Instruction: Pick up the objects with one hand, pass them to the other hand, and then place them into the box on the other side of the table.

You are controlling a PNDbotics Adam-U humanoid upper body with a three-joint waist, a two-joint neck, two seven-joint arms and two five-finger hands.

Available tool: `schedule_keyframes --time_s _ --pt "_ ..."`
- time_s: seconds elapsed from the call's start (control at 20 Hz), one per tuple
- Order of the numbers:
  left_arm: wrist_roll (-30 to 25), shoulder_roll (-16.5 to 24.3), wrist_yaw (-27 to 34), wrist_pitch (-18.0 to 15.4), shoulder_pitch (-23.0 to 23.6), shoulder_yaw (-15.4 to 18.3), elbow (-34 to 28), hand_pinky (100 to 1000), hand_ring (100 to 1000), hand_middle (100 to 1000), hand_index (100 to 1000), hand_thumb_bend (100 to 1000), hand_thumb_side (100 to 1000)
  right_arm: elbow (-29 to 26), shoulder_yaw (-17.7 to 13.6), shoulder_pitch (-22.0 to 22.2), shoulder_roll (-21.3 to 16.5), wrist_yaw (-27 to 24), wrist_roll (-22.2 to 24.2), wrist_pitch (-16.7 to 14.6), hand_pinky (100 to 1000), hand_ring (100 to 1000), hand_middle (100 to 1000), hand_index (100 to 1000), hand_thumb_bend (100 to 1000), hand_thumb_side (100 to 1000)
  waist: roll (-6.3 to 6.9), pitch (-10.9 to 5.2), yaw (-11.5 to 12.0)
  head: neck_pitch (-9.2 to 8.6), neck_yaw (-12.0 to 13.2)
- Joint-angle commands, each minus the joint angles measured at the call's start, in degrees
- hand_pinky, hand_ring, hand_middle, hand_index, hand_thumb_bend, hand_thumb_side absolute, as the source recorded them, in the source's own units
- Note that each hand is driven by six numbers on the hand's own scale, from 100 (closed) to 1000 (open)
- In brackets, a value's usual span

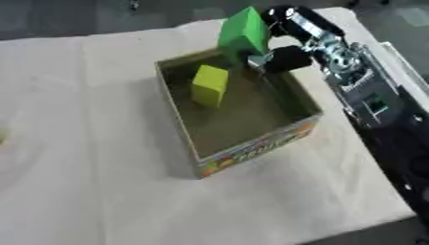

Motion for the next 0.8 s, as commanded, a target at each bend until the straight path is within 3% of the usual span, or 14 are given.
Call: schedule_keyframes --time_s 0.05,0.45,0.8 --pt "1.16 1.92 0.46 0.07 -0.16 1.58 -1.07 871 732 685 823 529 809 -0.04 -0.97 0.07 -2.79 -0.17 0.67 -0.65 885 705 627 595 173 197 -0.39 -1.00 0.01 0.11 -0.61" --pt "2.53 1.88 0.57 0.22 0.38 2.68 -1.16 875 732 685 823 528 808 -0.52 -0.42 1.96 -4.30 1.56 2.85 -2.55 879 715 633 602 186 201 -0.46 -0.90 0.02 0.20 -2.42" --pt "3.21 1.91 0.60 0.35 0.70 3.28 -1.16 879 733 686 823 521 811 -1.43 0.61 2.12 -5.30 6.11 4.08 -4.59 869 707 641 618 250 203 -0.38 -0.85 0.03 0.29 -2.39"
